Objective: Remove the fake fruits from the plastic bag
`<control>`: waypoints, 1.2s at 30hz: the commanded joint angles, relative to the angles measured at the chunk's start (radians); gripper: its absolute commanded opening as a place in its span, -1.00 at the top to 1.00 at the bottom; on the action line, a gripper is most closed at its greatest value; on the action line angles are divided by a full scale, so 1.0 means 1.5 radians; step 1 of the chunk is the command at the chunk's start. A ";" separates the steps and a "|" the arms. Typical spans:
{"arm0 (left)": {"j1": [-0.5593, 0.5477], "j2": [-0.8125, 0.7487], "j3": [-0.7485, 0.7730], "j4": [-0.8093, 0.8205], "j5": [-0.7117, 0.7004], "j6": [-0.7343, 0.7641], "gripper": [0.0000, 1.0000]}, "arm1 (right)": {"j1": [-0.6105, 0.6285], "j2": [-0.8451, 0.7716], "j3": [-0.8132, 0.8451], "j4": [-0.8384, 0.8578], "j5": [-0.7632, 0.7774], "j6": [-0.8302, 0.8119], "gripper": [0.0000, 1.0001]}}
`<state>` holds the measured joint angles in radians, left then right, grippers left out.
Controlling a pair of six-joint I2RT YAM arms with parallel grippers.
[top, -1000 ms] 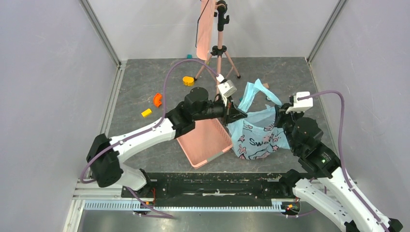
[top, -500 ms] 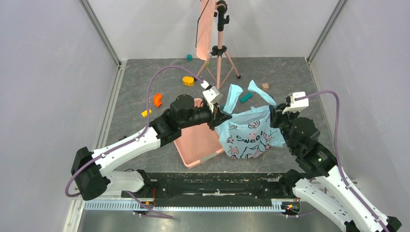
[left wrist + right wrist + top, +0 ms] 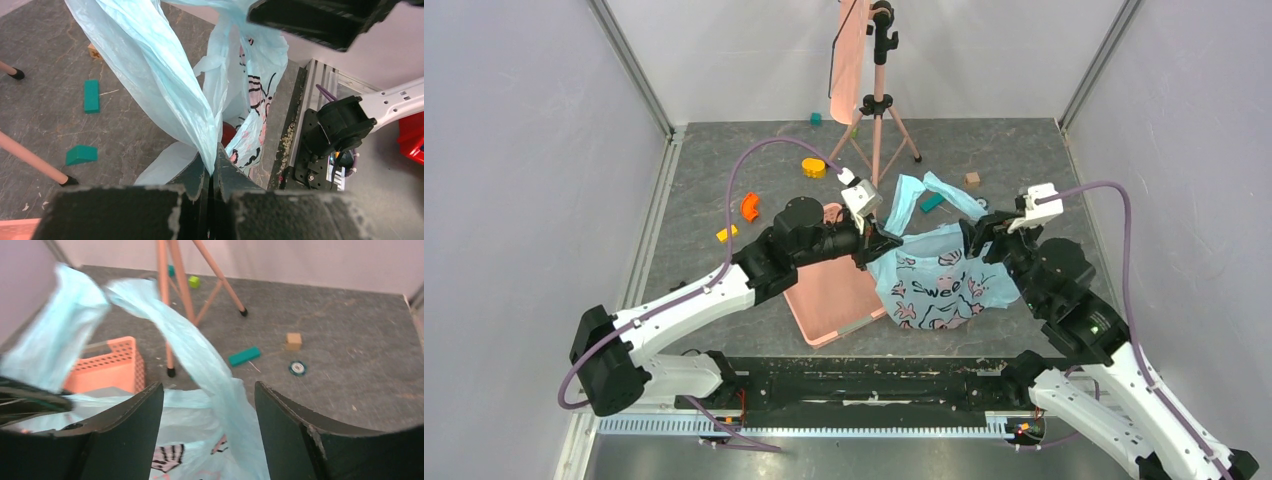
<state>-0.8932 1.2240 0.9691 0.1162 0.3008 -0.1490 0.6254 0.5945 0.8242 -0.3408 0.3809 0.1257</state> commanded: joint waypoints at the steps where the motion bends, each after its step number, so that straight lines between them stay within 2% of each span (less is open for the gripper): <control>1: 0.002 0.017 0.029 0.047 0.030 -0.014 0.96 | 0.000 -0.014 0.076 -0.008 -0.110 -0.014 -0.40; 3: 0.002 0.019 0.027 0.058 0.033 -0.019 0.96 | 0.000 -0.001 0.108 -0.036 -0.123 -0.010 -0.41; 6: 0.001 0.022 0.026 0.068 0.040 -0.026 0.96 | 0.000 0.026 0.157 -0.074 -0.154 -0.006 -0.29; 12: 0.001 0.025 0.029 0.073 0.042 -0.032 0.96 | 0.000 0.076 0.208 -0.132 -0.261 0.032 0.29; 17: 0.001 0.022 0.025 0.076 0.042 -0.033 0.96 | 0.000 0.070 0.144 -0.146 -0.323 0.078 0.56; 20: 0.001 0.023 0.022 0.078 0.044 -0.034 0.96 | 0.000 0.057 0.100 -0.157 -0.344 0.089 0.61; 27: 0.001 0.030 0.018 0.092 0.055 -0.046 0.96 | 0.000 0.049 0.035 -0.136 -0.316 0.103 0.62; 36: 0.001 0.039 0.011 0.094 0.096 -0.046 0.96 | 0.001 0.068 0.017 -0.095 -0.273 0.131 0.66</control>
<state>-0.8932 1.2785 0.9699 0.1978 0.3912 -0.1879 0.6254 0.7006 0.8520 -0.5503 -0.0776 0.2874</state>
